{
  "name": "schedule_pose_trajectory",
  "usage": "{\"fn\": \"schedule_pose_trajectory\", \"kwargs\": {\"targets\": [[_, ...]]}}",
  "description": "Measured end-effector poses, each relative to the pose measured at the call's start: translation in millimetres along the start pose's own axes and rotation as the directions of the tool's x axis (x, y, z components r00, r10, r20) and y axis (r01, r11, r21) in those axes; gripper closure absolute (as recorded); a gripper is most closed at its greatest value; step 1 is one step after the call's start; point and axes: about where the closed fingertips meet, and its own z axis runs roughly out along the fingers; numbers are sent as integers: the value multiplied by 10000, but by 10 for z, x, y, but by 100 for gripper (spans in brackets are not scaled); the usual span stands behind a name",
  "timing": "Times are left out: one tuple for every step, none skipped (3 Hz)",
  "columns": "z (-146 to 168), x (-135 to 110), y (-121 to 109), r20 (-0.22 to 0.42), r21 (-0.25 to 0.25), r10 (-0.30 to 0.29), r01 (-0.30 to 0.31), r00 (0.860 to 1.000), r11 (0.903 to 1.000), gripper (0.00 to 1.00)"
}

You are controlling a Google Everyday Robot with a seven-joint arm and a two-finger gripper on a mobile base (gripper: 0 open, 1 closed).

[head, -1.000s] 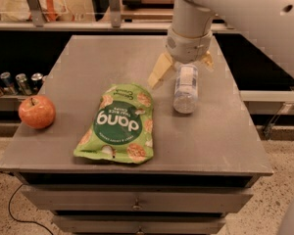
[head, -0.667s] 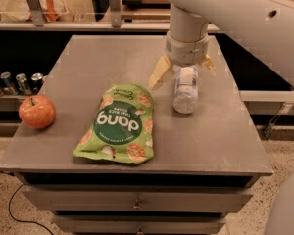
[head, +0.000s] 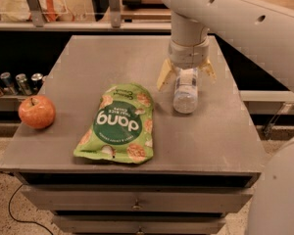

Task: Move blue plastic bottle near apple

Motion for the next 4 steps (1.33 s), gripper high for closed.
{"fn": "schedule_pose_trajectory", "kwargs": {"targets": [[16,-38,-25,-10,7,266,-266,9996,9996,41],[-6,-59,-41,32,35,372,-372,9993,9993,64],[-54,-78,-49,163,-54,307,-306,9994,9995,87],[-160,-148,-35,690,-518,-92,128,9976,9986,100]]}}
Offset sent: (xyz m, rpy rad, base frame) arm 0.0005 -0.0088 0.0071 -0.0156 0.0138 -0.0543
